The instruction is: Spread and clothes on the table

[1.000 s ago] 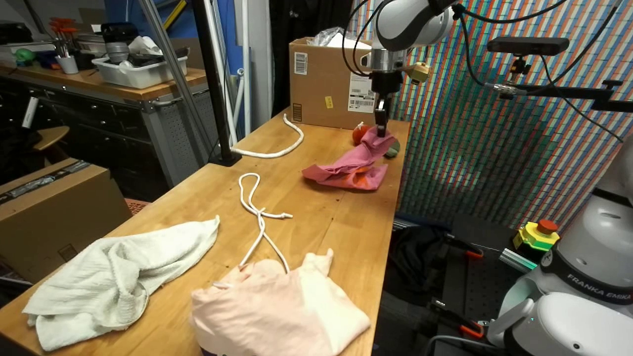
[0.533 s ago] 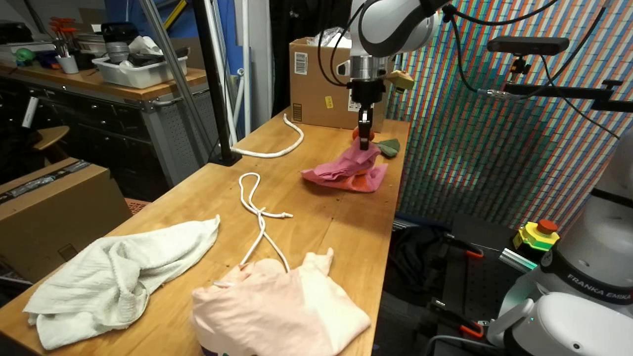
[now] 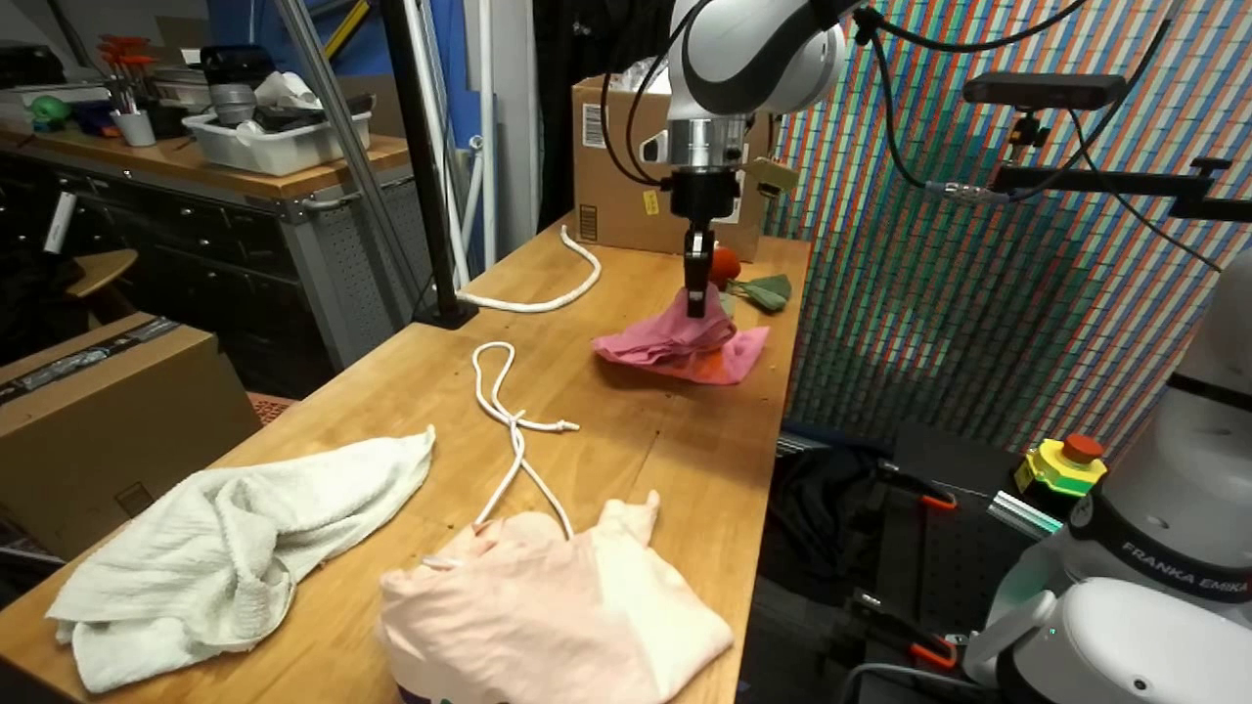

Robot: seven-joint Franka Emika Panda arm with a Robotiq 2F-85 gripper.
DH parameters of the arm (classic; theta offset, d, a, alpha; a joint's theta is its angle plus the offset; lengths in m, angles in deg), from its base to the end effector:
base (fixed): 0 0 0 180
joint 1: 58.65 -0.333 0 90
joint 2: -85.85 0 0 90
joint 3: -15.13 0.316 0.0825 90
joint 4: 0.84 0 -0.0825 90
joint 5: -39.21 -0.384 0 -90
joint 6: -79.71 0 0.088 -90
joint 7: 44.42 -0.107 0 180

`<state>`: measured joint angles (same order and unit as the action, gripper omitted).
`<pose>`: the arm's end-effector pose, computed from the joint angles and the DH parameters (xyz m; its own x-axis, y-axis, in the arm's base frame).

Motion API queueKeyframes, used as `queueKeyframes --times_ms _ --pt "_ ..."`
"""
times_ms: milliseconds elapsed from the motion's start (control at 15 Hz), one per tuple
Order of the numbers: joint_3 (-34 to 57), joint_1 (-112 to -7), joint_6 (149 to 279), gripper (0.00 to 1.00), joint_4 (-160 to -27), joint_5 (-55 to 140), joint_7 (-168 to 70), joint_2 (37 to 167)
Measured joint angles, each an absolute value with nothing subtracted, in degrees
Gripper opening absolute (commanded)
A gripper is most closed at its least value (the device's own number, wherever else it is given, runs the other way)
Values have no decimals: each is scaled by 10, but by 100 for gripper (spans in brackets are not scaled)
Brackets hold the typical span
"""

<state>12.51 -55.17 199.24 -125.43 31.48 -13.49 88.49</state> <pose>0.5235 -0.0491 0.3608 0.9326 0.3553 -0.0639 0.3417 -0.9260 -0.1607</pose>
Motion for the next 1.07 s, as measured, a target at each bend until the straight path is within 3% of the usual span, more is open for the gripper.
queueKeyframes --times_ms 400,467,667,1067 --pt "120 -540 1993 11 -1218 315 -135 946" --pt "120 -537 1993 32 -1209 315 -135 957" --pt "120 -531 1993 41 -1183 318 -135 985" --pt "120 -519 1980 85 -1132 351 -135 1009"
